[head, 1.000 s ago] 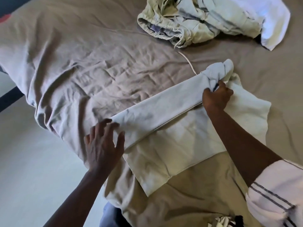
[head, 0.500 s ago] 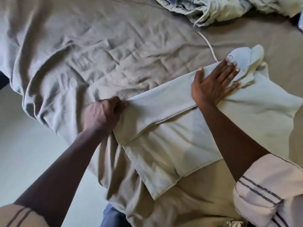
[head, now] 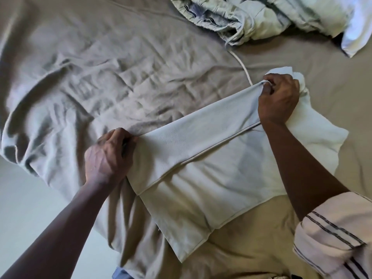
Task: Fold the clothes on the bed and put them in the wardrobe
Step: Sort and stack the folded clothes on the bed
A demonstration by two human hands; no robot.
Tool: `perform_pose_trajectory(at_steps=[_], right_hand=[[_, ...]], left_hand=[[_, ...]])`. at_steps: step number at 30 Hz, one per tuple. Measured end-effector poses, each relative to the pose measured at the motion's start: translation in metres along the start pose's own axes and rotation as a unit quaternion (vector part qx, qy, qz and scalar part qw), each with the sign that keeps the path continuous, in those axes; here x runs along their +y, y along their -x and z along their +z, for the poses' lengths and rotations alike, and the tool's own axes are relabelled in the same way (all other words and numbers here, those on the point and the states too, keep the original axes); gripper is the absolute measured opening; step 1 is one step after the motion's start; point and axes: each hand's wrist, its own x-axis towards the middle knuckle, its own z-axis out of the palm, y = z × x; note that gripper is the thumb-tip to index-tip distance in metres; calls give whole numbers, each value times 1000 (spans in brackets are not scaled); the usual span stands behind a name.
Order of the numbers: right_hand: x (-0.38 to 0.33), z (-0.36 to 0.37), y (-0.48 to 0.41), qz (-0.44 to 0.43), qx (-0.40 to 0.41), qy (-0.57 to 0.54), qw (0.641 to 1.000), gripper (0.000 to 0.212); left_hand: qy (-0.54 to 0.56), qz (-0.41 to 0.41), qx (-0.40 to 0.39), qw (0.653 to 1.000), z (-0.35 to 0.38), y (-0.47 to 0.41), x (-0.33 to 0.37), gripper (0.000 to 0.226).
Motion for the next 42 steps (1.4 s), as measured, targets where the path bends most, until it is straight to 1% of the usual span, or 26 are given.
perform_pose_trajectory(at_steps=[2,5,9,11,13,14,15,16,18,20,22,23,25,26,27,28,29,31,32,34,36,37,38,40,41,42], right_hand=[[-2,-3,-7,9,13,-24,1000,24],[-8,-1,-14,45,20,-21,999,24],[-11,10,-7,57,-52,6,997,33],[-14,12,2,56,-51,-10,997,42],[-20,10,19,28,-21,-39,999,52],[-21,6,35,2,-16,-37,999,55],[-24,2,50,-26,-11,-25,999,56],[-23,-5,69,-44,-1,-12,999,55],[-24,-18,108,-34,42,-20,998,52],[-13,-35,149,57,94,-31,994,52],[10,-56,181,225,114,-12,968,59],[27,-66,193,330,103,-3,938,64],[64,-92,206,533,58,-18,844,72],[81,-103,207,598,36,-41,800,77],[95,-107,207,636,22,-77,767,82],[103,-112,205,651,23,-131,748,84],[114,-117,205,646,39,-198,736,81],[119,-121,203,625,76,-303,716,62],[121,-120,199,612,102,-319,717,53],[125,-125,193,571,146,-315,744,43],[130,-127,187,555,162,-302,758,37],[132,-125,185,565,160,-303,751,36],[129,-126,183,584,148,-311,735,38],[125,-127,180,612,112,-345,703,56],[125,-125,178,613,116,-355,696,60],[124,-125,175,606,136,-351,701,60]], left_hand=[[5,-7,2,1000,0,-2,0,18],[1,-7,-3,1000,1,-7,-1,23],[-1,13,-5,1000,-1,-10,-3,33],[-7,-1,-48,999,-5,-12,-1,42],[-39,-25,-93,995,-8,-10,6,55],[-61,-32,-92,993,-8,-4,9,61],[-85,-31,-65,994,-7,3,15,65],[-106,-15,-32,994,-5,14,22,66],[-98,54,20,993,-1,37,38,56],[-17,168,4,986,11,67,56,43],[55,254,-80,962,28,103,75,40],[58,285,-128,948,37,121,82,42],[11,333,-203,921,55,153,92,48],[-23,345,-223,911,64,163,96,50],[-56,350,-237,905,70,169,97,51],[-76,350,-244,901,74,173,98,51],[-80,349,-248,900,77,179,101,47],[-71,340,-265,899,79,187,100,38],[-63,334,-279,898,78,189,97,38],[-55,323,-295,898,70,192,96,41],[-90,314,-297,897,60,190,96,44],[-120,309,-293,897,57,188,94,48],[-149,303,-288,896,55,188,93,52],[-174,302,-288,892,52,190,95,54],[-168,290,-299,893,50,192,98,51],[-157,265,-303,902,47,191,102,45]])
